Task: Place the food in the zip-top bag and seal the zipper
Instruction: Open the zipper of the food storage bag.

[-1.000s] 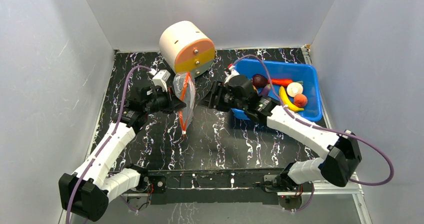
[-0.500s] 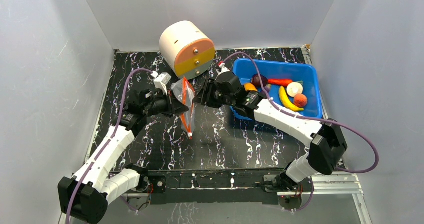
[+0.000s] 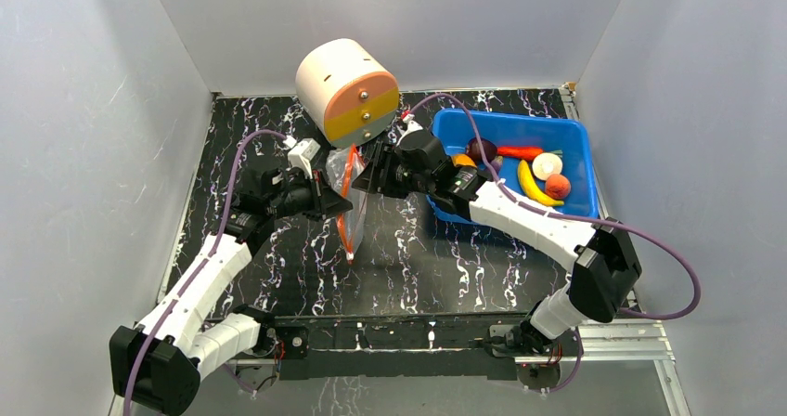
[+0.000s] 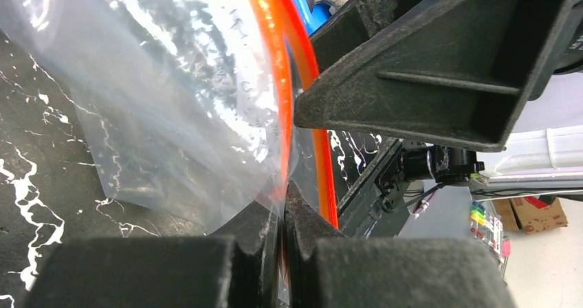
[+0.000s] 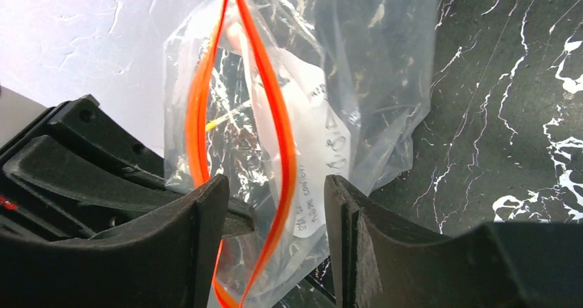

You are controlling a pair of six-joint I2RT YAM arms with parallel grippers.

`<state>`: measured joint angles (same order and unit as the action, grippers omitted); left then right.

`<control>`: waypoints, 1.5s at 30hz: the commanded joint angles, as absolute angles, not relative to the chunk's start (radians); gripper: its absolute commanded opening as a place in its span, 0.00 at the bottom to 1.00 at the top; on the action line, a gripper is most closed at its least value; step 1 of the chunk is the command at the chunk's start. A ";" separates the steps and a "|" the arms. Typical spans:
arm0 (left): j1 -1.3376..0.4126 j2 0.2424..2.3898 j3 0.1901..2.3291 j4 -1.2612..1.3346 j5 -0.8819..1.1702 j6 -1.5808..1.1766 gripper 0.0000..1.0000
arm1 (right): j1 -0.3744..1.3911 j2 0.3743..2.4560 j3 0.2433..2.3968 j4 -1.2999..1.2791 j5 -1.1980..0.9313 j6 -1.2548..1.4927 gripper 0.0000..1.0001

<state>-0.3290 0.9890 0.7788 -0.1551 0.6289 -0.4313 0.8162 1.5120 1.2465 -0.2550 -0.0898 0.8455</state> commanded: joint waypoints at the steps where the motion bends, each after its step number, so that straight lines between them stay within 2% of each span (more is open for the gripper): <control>1: -0.325 0.971 0.764 -0.124 0.669 -0.456 0.00 | 0.816 1.497 1.297 -0.200 -0.106 0.846 0.52; 6: -0.325 0.962 0.757 -0.110 0.682 -0.477 0.00 | 0.816 1.524 1.316 -0.263 -0.058 0.821 0.45; 8: -0.325 0.955 0.759 -0.123 0.676 -0.475 0.00 | 0.816 1.526 1.328 -0.297 -0.027 0.800 0.36; 12: -0.325 0.948 0.777 -0.198 0.608 -0.462 0.00 | 0.816 1.512 1.399 -0.426 0.124 0.723 0.08; 16: -0.325 0.953 0.812 -0.295 0.486 -0.442 0.00 | 0.816 1.466 1.457 -0.536 0.315 0.673 0.00; 20: -0.325 0.958 0.835 -0.336 0.394 -0.440 0.00 | 0.816 1.419 1.448 -0.563 0.346 0.684 0.00; 23: -0.325 0.970 0.848 -0.336 0.369 -0.438 0.02 | 0.816 1.392 1.389 -0.515 0.286 0.719 0.00; 29: -0.325 1.009 0.896 -0.211 0.608 -0.445 0.34 | 0.816 1.349 1.261 -0.294 0.164 0.813 0.00; 35: -0.330 0.978 0.920 -0.138 0.569 -0.403 0.63 | 0.816 1.385 1.244 -0.244 0.139 0.896 0.00; 37: -0.341 0.978 0.927 -0.137 0.509 -0.343 0.65 | 0.816 1.395 1.238 -0.228 0.144 0.922 0.00; 45: -0.413 1.037 1.016 -0.225 0.248 -0.202 0.65 | 0.816 1.418 1.228 -0.170 0.175 1.043 0.00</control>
